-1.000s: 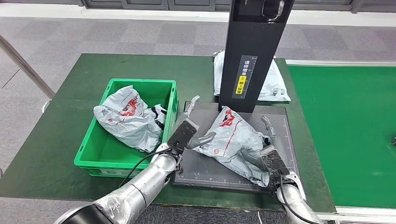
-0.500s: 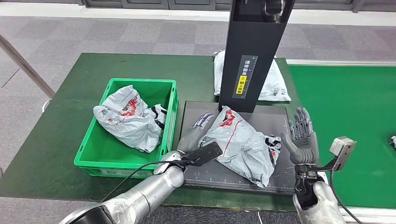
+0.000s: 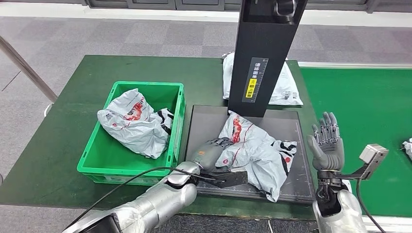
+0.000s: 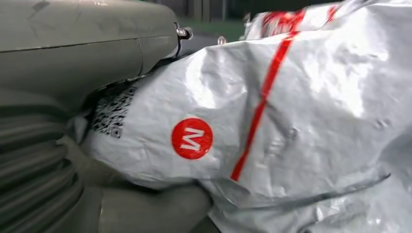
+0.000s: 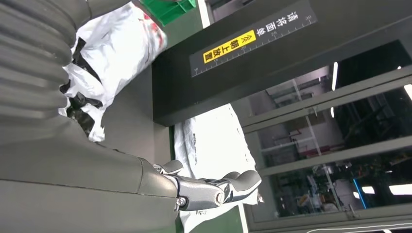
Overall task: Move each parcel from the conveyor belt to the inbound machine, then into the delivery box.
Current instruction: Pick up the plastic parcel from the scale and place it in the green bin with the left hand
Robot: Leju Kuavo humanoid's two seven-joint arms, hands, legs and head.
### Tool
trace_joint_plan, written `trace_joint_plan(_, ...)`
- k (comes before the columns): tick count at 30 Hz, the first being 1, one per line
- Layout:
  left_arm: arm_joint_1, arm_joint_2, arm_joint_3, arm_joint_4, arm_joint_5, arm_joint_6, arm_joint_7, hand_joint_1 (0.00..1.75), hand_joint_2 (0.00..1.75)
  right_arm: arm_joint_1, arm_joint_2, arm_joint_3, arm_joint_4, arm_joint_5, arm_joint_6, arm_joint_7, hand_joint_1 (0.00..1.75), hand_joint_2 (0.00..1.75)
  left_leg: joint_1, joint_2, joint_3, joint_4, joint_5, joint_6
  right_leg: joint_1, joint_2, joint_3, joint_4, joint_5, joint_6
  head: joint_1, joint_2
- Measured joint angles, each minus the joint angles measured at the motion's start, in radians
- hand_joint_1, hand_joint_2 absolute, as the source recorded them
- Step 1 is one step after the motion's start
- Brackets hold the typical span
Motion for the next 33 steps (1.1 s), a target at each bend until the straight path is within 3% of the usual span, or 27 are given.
trace_joint_plan(8,-0.011,-0.002,-0.031,0.003,0.035,0.056,-0.042,1.75,1.75,-0.005,0.008,-0.021,0.005,0.009,0.003,0.01,0.0,1.75,0.0,0.0,0.0,0.0,0.0,0.0,0.0,0.0,0.0,0.0,0.0,0.0,0.0,0.0)
trace_joint_plan(16,-0.004,-0.002,0.015,-0.01,0.201,0.201,-0.21,1.75,1.75,-0.027,0.013,-0.022,0.029,0.013,-0.009,0.022,0.0,1.75,0.0,0.0,-0.001,0.0,0.0,0.0,0.0,0.0,-0.001,0.0,0.0,0.0,0.0,0.0)
trace_joint_plan(21,0.002,-0.002,0.103,-0.045,0.391,0.26,-0.393,1.75,1.75,-0.011,0.016,-0.022,0.03,0.007,-0.022,0.029,0.0,1.75,0.0,0.0,-0.002,0.0,0.0,0.0,0.0,0.0,-0.002,0.0,0.0,0.0,0.0,0.0)
trace_joint_plan(26,0.004,0.003,0.212,-0.09,0.512,0.242,-0.539,1.75,1.75,0.013,0.019,-0.029,0.03,-0.016,-0.018,0.035,0.0,1.75,0.0,0.0,-0.002,0.0,0.0,0.0,0.0,0.0,-0.003,0.0,0.0,0.0,0.0,0.0)
trace_joint_plan(29,0.003,0.028,0.295,-0.159,0.545,0.244,-0.611,1.75,1.75,0.03,0.024,-0.04,0.03,-0.022,-0.01,0.033,0.0,1.75,0.0,0.0,-0.003,0.0,0.0,0.0,0.0,0.0,-0.003,0.001,0.0,0.0,0.0,0.0)
trace_joint_plan(33,-0.005,0.09,0.4,-0.272,0.529,0.288,-0.645,1.75,1.75,0.045,0.026,-0.05,0.03,-0.024,0.011,0.026,0.0,1.75,0.0,0.002,-0.003,0.0,0.0,-0.001,0.0,0.001,-0.004,0.002,0.0,0.0,0.0,0.0)
